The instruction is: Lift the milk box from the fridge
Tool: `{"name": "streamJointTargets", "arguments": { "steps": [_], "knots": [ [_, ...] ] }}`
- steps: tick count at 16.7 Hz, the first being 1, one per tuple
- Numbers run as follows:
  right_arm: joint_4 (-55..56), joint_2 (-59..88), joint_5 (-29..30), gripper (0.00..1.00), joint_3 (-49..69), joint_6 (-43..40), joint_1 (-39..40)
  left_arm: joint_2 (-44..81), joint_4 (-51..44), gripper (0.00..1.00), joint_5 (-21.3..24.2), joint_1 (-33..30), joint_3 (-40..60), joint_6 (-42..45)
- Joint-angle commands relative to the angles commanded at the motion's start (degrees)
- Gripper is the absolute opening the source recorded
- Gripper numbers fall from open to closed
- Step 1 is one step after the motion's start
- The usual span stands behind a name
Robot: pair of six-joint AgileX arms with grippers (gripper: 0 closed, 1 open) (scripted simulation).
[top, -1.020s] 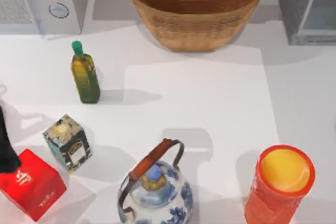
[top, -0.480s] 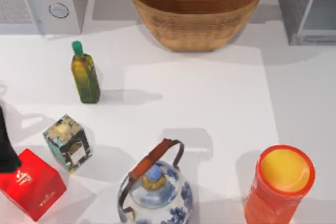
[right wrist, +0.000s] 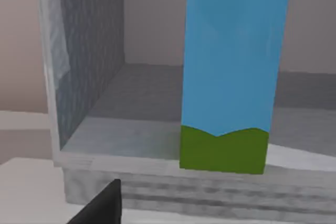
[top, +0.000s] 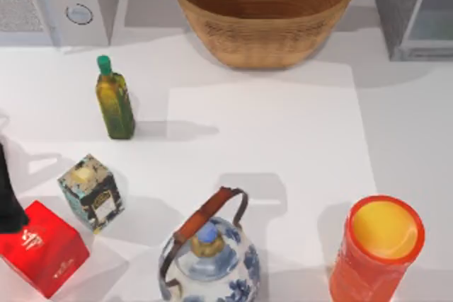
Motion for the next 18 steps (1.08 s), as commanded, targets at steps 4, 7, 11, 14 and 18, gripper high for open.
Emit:
{"name": "streamJointTargets", "arguments": {
  "steps": [4, 7, 11, 14, 18],
  "knots": [
    [-8.4, 2.8, 1.7, 1.0, 11.8, -0.5, 8.6, 0.0, 0.0, 1.0, 0.0, 0.0, 0.0, 0.0],
    [-15.1, 8.1, 8.0, 1.0, 20.5, -0.2, 13.1, 0.0, 0.0, 1.0, 0.0, 0.0, 0.0, 0.0],
    [-18.4, 15.5, 16.7, 1.0, 30.6, 0.6, 14.7, 0.0, 0.0, 1.0, 0.0, 0.0, 0.0, 0.0],
    [-18.5, 17.7, 19.9, 1.0, 34.0, 0.6, 13.9, 0.0, 0.0, 1.0, 0.0, 0.0, 0.0, 0.0],
    [-18.4, 17.4, 19.9, 1.0, 33.9, 0.6, 14.0, 0.0, 0.0, 1.0, 0.0, 0.0, 0.0, 0.0]
  ]
}}
